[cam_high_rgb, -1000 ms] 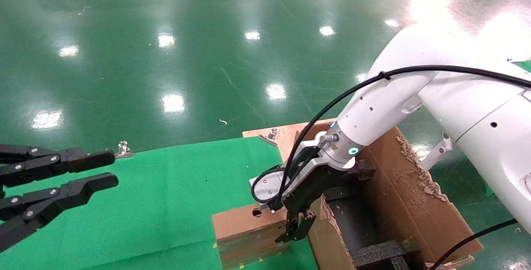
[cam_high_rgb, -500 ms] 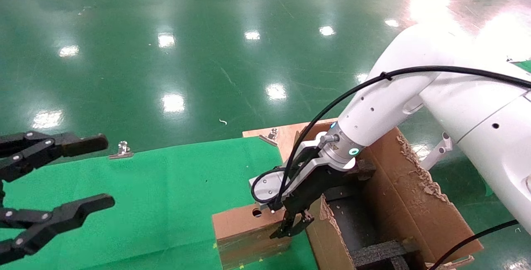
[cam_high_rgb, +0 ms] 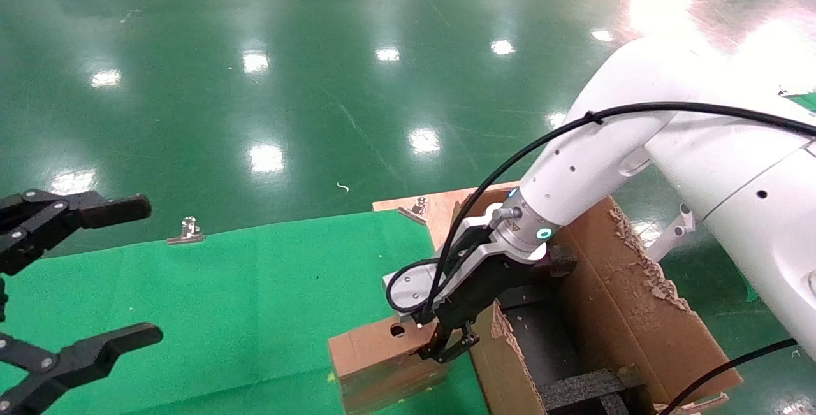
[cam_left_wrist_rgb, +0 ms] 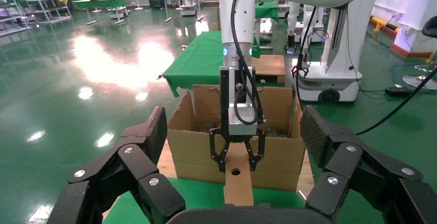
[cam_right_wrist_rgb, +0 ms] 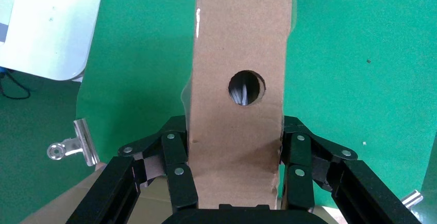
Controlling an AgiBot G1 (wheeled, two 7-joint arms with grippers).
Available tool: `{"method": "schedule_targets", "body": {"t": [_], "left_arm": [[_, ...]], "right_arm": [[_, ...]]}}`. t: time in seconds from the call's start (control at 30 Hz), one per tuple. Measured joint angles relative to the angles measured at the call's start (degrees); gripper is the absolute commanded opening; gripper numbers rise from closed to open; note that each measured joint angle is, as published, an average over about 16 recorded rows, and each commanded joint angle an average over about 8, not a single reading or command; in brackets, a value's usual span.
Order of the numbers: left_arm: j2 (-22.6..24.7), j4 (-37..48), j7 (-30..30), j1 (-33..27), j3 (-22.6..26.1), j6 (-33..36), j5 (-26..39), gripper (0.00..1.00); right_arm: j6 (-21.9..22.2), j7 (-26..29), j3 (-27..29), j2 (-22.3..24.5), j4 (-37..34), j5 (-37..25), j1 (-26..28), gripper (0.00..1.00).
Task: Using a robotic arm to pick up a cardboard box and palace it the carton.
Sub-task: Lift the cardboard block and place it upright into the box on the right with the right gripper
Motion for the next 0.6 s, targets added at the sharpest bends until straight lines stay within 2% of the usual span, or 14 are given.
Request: {"method": "schedule_targets", "body": {"t": [0.27, 0.6], "left_arm": [[0.0, 0.0, 0.0, 0.0, 0.0, 0.0, 0.0, 1.00], [0.0, 0.0, 0.0, 0.0, 0.0, 0.0, 0.0, 1.00]], "right_arm": [[0.2, -0.6, 1.5, 1.3, -0.6, 2.2, 4.1, 0.00], [-0.6, -2.7, 1.9, 3.4, -2.6, 4.3, 15.1, 0.00]]}}
